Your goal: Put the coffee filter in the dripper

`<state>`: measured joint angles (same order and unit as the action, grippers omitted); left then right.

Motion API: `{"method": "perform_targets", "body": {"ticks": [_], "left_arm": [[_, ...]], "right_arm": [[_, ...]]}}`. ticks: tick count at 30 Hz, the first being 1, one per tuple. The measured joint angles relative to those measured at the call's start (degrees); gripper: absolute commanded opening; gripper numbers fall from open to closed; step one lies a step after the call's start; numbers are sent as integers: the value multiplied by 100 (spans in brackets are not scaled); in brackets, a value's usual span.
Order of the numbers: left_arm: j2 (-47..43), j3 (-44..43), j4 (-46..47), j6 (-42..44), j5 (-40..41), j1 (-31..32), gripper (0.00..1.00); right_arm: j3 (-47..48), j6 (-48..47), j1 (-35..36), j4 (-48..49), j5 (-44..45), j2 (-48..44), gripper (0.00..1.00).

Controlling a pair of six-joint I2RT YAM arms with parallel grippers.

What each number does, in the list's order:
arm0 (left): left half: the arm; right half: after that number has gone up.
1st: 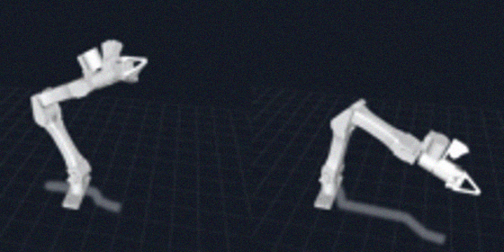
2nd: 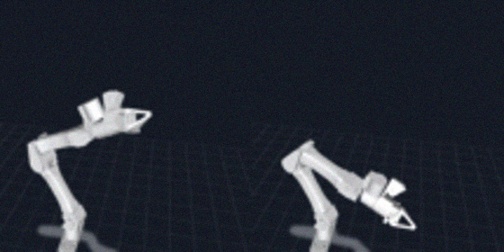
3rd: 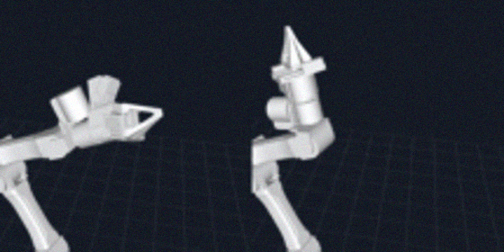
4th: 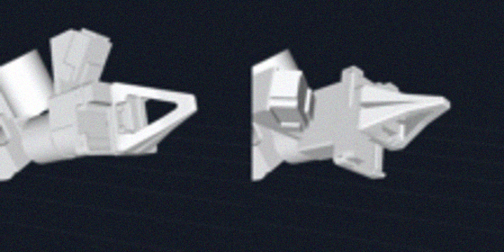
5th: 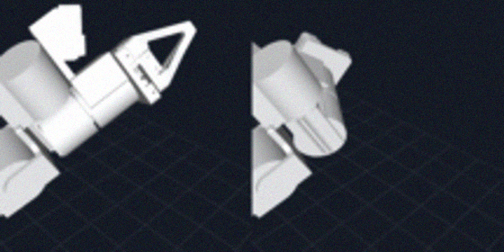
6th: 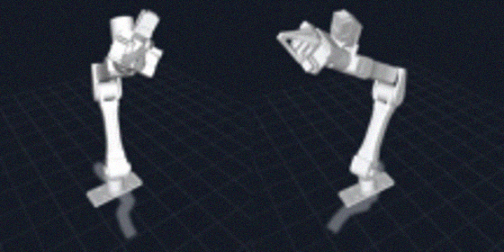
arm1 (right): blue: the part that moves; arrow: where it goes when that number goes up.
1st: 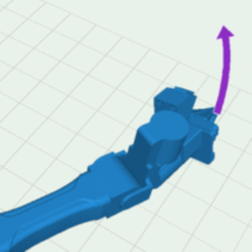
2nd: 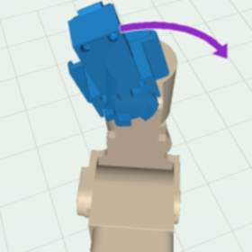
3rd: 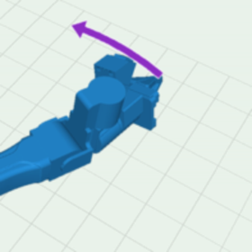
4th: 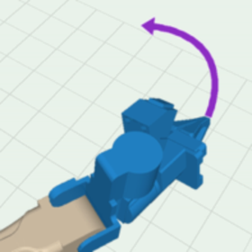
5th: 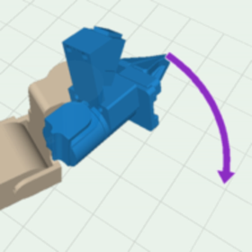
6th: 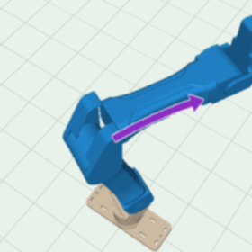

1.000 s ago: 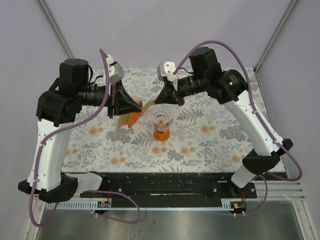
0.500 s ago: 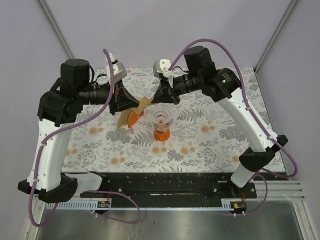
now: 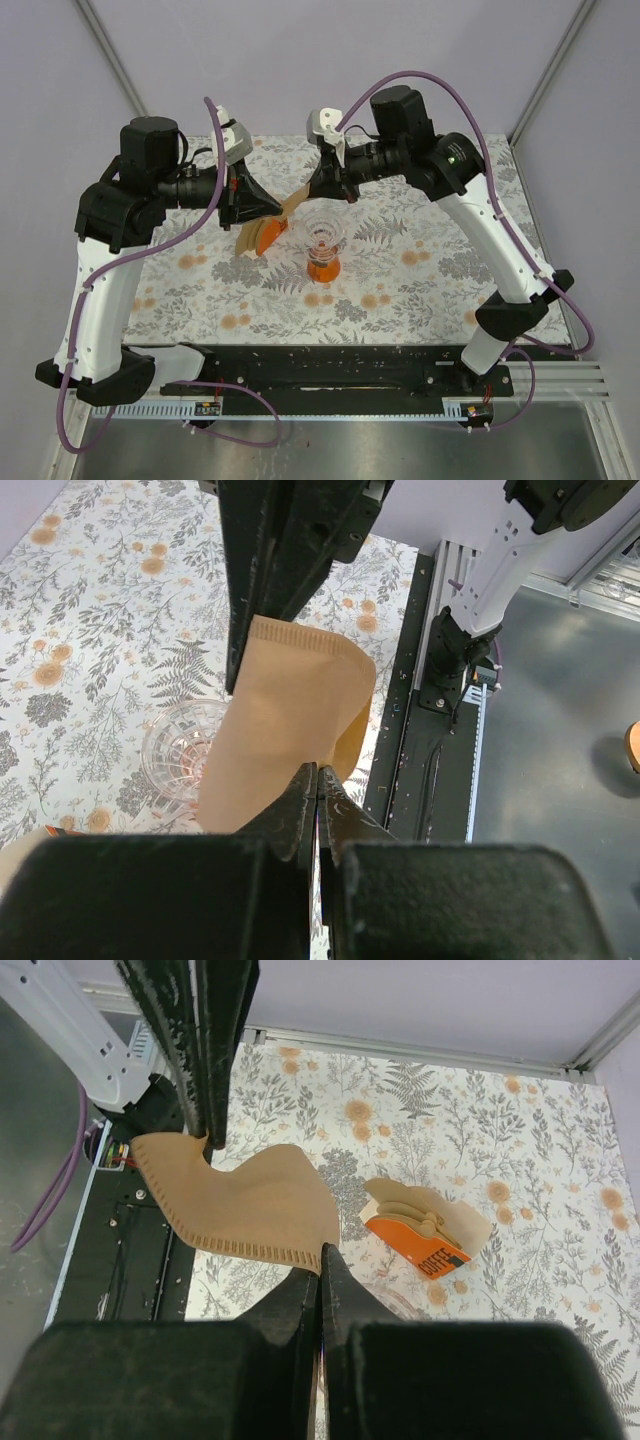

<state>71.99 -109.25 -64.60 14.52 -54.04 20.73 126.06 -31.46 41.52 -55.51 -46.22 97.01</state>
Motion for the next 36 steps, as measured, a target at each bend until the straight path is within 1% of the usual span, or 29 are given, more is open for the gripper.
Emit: {"method": "perform_targets", "body": {"ticks": [7, 13, 18, 21, 25, 30, 36], "left_arm": [[0, 0, 4, -107, 109, 2, 0], [0, 0, 129, -306, 603, 2, 0], [0, -11, 264, -485, 844, 2, 0], [0, -11, 328, -564, 953, 2, 11], [0, -11, 413, -658, 966, 2, 19], [0, -11, 437, -717, 968, 2, 22], [-2, 20, 509, -745, 1108, 2, 23]], "right_arm": [[422, 243, 0, -81, 197, 260, 0], [466, 358, 0, -142, 208, 367, 0], [570, 496, 0, -162, 238, 442, 0], [785, 625, 0, -212, 337, 566, 0], [1161, 787, 0, -356, 470, 787, 0], [1351, 922, 0, -509, 645, 970, 0], [1410, 1016, 0, -660, 675, 1078, 0]]}}
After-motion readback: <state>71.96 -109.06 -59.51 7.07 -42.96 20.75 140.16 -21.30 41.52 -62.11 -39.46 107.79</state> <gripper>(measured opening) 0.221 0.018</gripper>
